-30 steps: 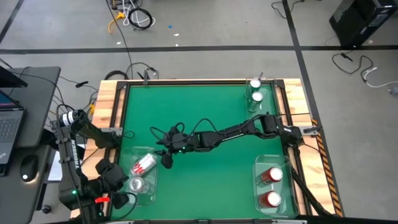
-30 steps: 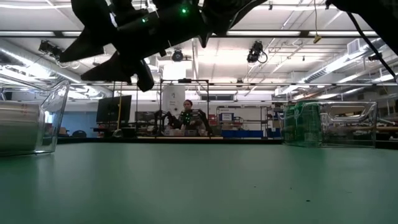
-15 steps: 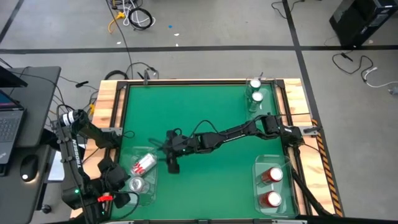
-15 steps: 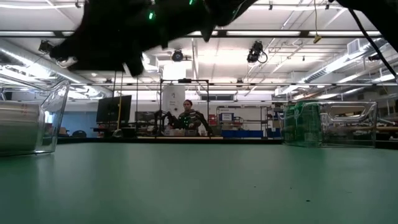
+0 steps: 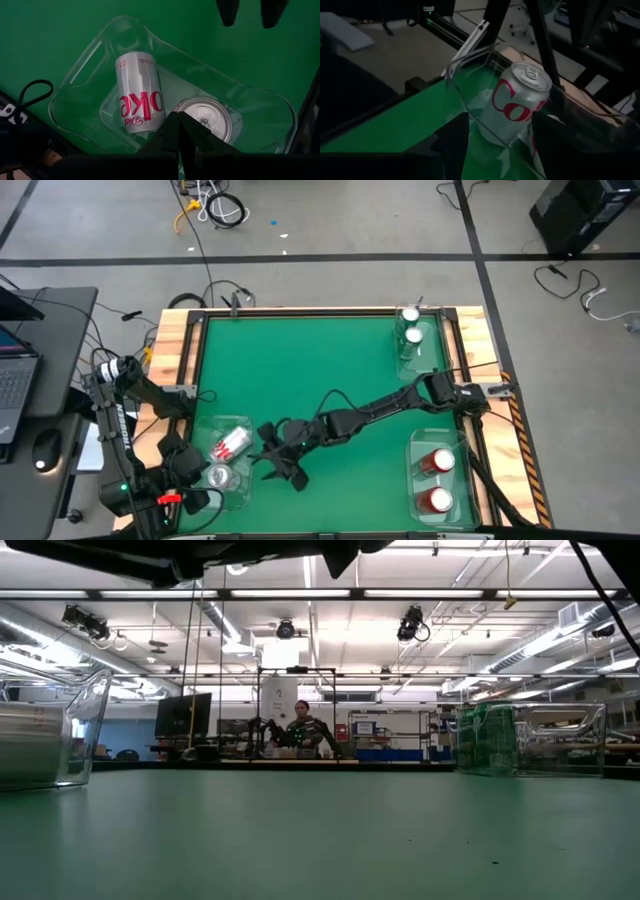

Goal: Sort soda cans
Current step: Move the left transparent bin to the center of the table

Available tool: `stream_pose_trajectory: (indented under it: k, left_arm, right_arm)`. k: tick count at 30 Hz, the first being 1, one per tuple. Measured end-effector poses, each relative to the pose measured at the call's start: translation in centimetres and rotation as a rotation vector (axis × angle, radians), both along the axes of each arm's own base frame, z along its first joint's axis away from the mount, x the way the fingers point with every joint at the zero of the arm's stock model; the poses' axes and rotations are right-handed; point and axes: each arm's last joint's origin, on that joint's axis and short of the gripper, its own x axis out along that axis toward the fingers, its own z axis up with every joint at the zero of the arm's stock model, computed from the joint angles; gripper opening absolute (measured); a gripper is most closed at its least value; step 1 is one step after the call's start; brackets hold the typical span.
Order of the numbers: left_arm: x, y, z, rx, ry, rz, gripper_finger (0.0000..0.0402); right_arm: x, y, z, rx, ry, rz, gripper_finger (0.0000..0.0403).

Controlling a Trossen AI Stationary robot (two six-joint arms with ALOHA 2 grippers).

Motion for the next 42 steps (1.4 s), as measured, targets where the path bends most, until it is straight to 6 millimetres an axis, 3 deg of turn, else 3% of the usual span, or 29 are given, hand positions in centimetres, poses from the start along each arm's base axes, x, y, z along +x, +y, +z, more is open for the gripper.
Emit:
stream_pose_trajectory:
  k: [7,13,17,24,29,34,36,42]
  left_arm:
    - [0.0,0.0,0.0,0.012,-0.009,-0.015,0.0003]
    - [0.1,0.0,0.0,0.018,-0.014,-0.02,0.0003]
    - [0.1,0.0,0.0,0.018,-0.014,-0.02,0.0003]
    - [0.1,0.0,0.0,0.027,-0.006,-0.039,0.0003]
    - [0.2,0.1,0.0,0.026,-0.008,-0.031,0.0003]
    - [0.5,0.2,0.1,0.026,-0.008,-0.021,0.0003]
    - [0.5,0.2,0.1,0.027,-0.006,-0.022,0.0003]
    - [0.5,0.2,0.1,0.026,-0.005,-0.023,0.0003]
  right_arm:
    - [0.6,-1.4,0.5,0.014,0.046,-0.104,0.0204]
    - [1.0,-1.7,3.7,0.009,0.114,-0.225,0.0203]
    - [0.9,-1.7,5.9,-0.017,0.133,-0.191,0.0203]
    - [0.8,-0.7,4.6,-0.11,0.152,-0.097,0.0203]
    - [1.9,-0.9,3.3,-0.069,0.189,-0.216,0.0199]
    - [3.2,-2.5,6.9,0.054,0.164,-0.336,0.0186]
    - [3.5,-2.6,7.3,0.063,0.162,-0.331,0.0182]
    - [3.5,-1.9,4.1,-0.029,0.266,-0.224,0.0182]
